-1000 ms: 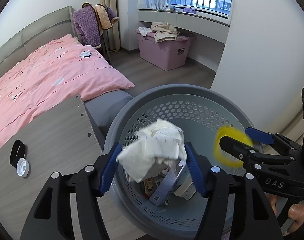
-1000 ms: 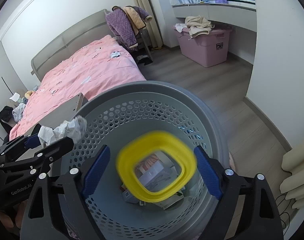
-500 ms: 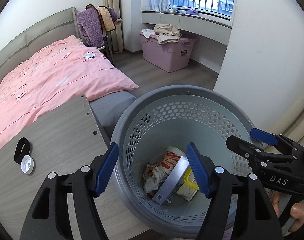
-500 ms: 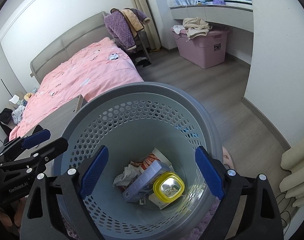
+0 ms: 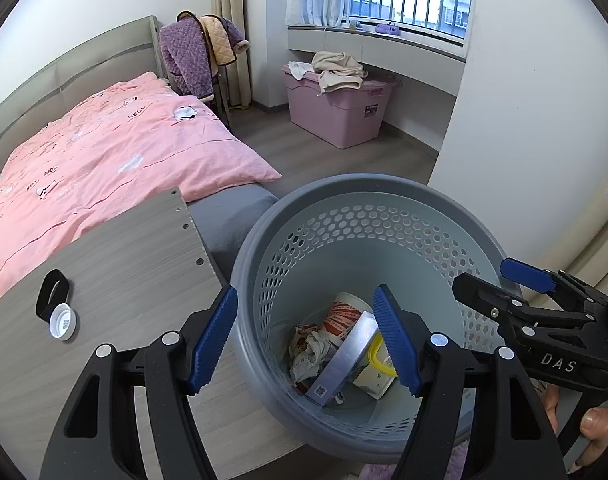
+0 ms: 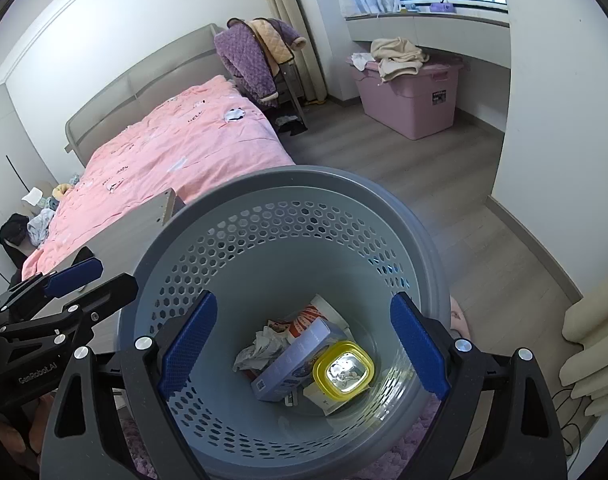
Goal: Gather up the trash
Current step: 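Move both tools back from the basket toward the table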
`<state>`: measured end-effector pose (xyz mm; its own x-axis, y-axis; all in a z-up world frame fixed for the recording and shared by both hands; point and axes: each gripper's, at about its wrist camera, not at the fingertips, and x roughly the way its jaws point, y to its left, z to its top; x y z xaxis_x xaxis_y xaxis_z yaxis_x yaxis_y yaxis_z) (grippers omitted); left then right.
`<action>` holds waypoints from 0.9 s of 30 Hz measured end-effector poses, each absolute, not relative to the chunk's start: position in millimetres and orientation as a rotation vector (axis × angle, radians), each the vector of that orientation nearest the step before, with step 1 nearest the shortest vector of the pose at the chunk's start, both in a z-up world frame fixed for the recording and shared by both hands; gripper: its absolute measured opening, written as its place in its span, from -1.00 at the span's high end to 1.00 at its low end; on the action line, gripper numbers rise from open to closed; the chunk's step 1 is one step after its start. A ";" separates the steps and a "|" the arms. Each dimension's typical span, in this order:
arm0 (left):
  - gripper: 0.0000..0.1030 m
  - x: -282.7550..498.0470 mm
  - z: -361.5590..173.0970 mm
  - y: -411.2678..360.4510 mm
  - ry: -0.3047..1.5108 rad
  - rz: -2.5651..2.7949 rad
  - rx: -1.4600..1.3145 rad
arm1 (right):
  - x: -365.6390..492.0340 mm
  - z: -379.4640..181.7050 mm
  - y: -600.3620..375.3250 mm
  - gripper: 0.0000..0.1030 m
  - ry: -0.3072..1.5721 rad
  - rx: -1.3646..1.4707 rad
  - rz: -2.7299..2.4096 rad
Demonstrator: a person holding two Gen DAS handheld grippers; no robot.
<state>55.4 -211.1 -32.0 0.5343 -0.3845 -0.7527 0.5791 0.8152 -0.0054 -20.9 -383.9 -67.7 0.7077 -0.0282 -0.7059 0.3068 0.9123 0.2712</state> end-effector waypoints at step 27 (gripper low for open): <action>-0.31 54.2 -25.6 -68.8 0.805 -0.346 0.120 | 3.3 -43.5 -286.3 -0.68 0.763 0.287 -0.002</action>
